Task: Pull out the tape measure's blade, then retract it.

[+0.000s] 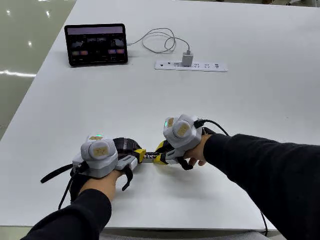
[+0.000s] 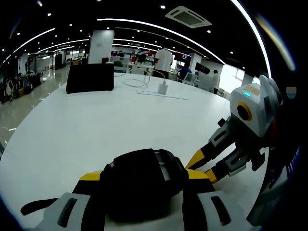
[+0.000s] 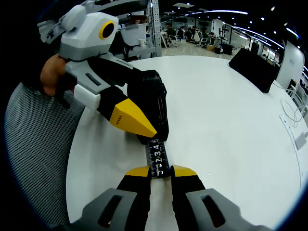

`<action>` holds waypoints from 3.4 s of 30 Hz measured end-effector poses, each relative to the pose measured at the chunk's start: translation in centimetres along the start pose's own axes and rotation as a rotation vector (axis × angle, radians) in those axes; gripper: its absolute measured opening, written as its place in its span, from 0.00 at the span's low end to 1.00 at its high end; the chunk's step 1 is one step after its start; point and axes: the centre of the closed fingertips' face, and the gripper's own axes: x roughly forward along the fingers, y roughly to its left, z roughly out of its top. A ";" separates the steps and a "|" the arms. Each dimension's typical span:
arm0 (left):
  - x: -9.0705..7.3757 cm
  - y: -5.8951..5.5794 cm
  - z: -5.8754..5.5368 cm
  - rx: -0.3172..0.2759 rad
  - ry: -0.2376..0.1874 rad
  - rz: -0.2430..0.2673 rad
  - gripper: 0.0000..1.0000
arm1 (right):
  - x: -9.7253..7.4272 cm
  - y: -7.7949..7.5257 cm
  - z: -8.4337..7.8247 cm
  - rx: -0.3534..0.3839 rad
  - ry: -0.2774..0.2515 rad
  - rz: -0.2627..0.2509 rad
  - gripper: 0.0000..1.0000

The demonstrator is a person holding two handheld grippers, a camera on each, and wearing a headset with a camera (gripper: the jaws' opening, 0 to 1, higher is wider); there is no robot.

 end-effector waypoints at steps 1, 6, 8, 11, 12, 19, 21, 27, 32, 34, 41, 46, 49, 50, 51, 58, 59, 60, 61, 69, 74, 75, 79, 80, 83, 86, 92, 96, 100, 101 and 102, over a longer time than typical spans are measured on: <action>0.0 0.0 0.0 0.000 0.000 0.000 0.60 | 0.0 -0.1 0.0 0.006 -0.002 0.000 0.12; 0.0 0.0 0.0 0.001 -0.001 0.000 0.60 | -0.1 0.0 0.0 0.016 -0.012 0.002 0.12; 0.0 0.0 0.0 0.002 -0.001 0.000 0.60 | -0.2 0.0 -0.1 0.014 -0.018 0.006 0.12; 0.0 0.0 0.0 -0.003 -0.003 0.000 0.60 | -0.3 0.1 -0.2 0.004 -0.021 0.006 0.12; 0.0 0.0 0.0 -0.003 -0.003 0.000 0.60 | -0.3 0.1 -0.2 -0.006 -0.024 0.005 0.12; 0.0 0.0 0.0 -0.006 -0.003 -0.002 0.60 | -0.1 0.2 0.0 -0.026 -0.034 0.009 0.11; 0.0 0.0 0.0 -0.007 -0.003 -0.001 0.60 | 0.0 0.1 0.2 -0.029 -0.038 0.007 0.11; 0.1 0.0 0.0 -0.008 -0.002 -0.002 0.60 | 0.4 0.2 0.6 -0.022 -0.050 0.006 0.11; 0.0 0.0 0.0 -0.008 -0.003 -0.002 0.60 | 0.5 0.3 0.8 -0.020 -0.050 0.012 0.11; 0.0 0.0 0.0 -0.008 -0.002 -0.003 0.60 | 0.6 0.4 1.0 -0.020 -0.052 0.013 0.11; -0.1 0.0 0.0 -0.010 -0.002 -0.003 0.60 | 0.9 0.5 1.4 -0.031 -0.056 0.012 0.10; -0.1 0.0 0.1 -0.012 -0.004 -0.003 0.60 | 1.1 0.5 1.7 -0.018 -0.059 0.014 0.10; -0.1 0.0 0.1 -0.013 -0.004 -0.006 0.60 | 1.3 0.6 2.0 -0.021 -0.060 0.014 0.10; -0.1 0.0 0.1 -0.014 -0.004 -0.007 0.60 | 1.4 0.6 2.1 -0.024 -0.061 0.013 0.10; -0.1 0.0 0.1 -0.014 -0.003 -0.008 0.60 | 1.5 0.7 2.2 -0.024 -0.063 0.013 0.10; 0.0 0.1 0.1 -0.016 -0.003 -0.009 0.60 | 1.8 0.7 2.6 -0.044 -0.068 0.012 0.10; 0.0 0.1 0.0 -0.016 -0.003 -0.010 0.60 | 1.8 0.7 2.6 -0.044 -0.068 0.013 0.10; 0.1 0.1 0.0 -0.015 -0.003 -0.010 0.60 | 1.8 0.7 2.6 -0.045 -0.068 0.014 0.10; 0.1 0.1 0.0 -0.017 -0.004 -0.010 0.60 | 1.9 0.7 2.7 -0.047 -0.067 0.014 0.10; 0.1 0.1 0.0 -0.015 -0.003 -0.011 0.60 | 1.9 0.7 2.6 -0.037 -0.065 0.017 0.11; 0.1 0.1 0.0 -0.013 -0.003 -0.011 0.60 | 2.0 0.7 2.6 -0.022 -0.067 0.019 0.11; 0.1 0.1 0.0 -0.013 -0.003 -0.011 0.60 | 2.0 0.7 2.6 -0.023 -0.066 0.019 0.11; 0.2 0.1 0.0 -0.012 -0.001 -0.013 0.60 | 2.0 0.6 2.6 -0.030 -0.063 0.017 0.11; 0.2 0.1 0.0 -0.012 0.000 -0.013 0.60 | 2.1 0.6 2.6 -0.027 -0.063 0.018 0.11; 0.2 0.1 0.0 -0.012 -0.001 -0.012 0.60 | 2.1 0.6 2.6 -0.018 -0.062 0.021 0.11; 0.2 0.1 0.0 -0.012 -0.001 -0.013 0.60 | 2.1 0.7 2.6 -0.020 -0.064 0.022 0.11; 0.1 0.1 0.0 -0.014 0.000 -0.015 0.60 | 2.1 0.7 2.6 -0.017 -0.067 0.026 0.11; 0.1 0.1 0.0 -0.013 0.000 -0.015 0.60 | 2.1 0.7 2.6 -0.021 -0.067 0.027 0.11; 0.1 0.1 0.0 -0.013 -0.001 -0.015 0.60 | 2.1 0.7 2.6 -0.024 -0.065 0.028 0.11; 0.1 0.1 0.0 -0.012 -0.002 -0.016 0.60 | 2.1 0.7 2.6 -0.023 -0.065 0.029 0.11; 0.1 0.1 0.1 -0.013 -0.002 -0.016 0.60 | 2.1 0.7 2.6 -0.021 -0.065 0.029 0.11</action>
